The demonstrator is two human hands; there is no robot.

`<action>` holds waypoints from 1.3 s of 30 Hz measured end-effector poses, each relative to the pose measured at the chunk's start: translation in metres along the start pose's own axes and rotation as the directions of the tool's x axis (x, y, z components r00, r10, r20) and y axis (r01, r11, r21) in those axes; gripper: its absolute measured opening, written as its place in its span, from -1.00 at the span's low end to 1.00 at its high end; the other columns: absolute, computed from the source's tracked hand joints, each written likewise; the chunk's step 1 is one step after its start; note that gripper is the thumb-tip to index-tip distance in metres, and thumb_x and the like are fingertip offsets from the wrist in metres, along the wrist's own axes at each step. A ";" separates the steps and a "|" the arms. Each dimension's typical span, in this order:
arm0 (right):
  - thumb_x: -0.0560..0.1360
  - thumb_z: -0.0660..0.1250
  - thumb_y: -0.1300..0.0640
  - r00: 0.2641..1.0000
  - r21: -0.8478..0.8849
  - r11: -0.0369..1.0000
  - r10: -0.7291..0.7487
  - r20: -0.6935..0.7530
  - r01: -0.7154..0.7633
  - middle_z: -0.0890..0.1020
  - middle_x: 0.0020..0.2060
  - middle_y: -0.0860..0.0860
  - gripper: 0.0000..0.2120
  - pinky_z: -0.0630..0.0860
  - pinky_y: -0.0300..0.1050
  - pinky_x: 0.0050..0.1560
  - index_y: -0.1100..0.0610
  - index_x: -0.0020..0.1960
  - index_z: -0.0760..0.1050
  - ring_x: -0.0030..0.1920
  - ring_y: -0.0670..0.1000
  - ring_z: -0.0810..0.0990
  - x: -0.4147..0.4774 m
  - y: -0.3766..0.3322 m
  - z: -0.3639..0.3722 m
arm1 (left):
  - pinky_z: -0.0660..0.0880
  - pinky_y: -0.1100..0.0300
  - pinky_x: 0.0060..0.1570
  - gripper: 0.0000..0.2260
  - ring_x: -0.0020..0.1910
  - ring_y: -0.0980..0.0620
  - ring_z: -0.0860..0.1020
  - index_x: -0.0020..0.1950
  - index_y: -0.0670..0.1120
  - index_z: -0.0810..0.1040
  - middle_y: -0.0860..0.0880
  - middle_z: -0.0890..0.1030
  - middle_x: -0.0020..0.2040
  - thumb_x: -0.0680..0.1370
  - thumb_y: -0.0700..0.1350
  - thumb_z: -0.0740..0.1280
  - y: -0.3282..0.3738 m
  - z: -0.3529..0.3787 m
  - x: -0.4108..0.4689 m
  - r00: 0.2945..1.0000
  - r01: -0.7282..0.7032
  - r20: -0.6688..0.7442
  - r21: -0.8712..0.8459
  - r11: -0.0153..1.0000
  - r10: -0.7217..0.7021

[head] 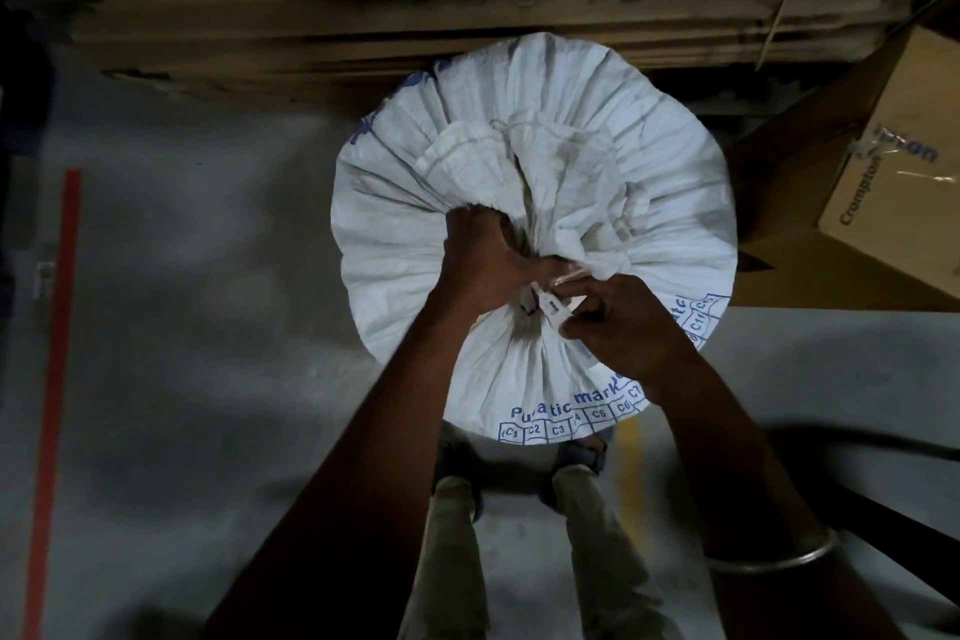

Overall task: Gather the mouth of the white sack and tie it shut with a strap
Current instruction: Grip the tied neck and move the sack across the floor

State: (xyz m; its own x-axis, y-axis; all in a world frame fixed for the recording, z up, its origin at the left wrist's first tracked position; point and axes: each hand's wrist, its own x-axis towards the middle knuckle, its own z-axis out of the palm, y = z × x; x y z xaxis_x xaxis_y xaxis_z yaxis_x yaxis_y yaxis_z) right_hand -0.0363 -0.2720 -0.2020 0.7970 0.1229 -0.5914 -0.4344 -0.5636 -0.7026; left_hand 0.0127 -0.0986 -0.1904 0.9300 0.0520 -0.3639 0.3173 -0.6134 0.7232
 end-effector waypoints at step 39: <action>0.10 0.56 -0.28 0.973 0.028 0.976 -0.214 -0.090 0.218 0.64 0.10 -0.01 -0.47 0.43 0.19 0.33 -0.22 0.02 0.51 0.23 0.00 0.59 0.039 -0.049 0.028 | 0.51 -0.01 0.29 -0.45 0.23 0.05 0.59 0.31 0.07 0.56 0.06 0.63 0.25 0.38 0.26 0.23 0.003 -0.021 -0.014 0.915 0.374 0.092 -0.555 0.743 -0.392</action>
State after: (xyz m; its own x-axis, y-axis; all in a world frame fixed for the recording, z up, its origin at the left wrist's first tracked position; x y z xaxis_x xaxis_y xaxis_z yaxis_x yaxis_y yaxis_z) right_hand 0.0045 -0.2171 -0.2014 0.9060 0.1667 -0.3890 -0.2621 -0.5006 -0.8251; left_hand 0.0039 -0.0844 -0.1711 0.7096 0.2157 -0.6708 0.6868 0.0013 0.7268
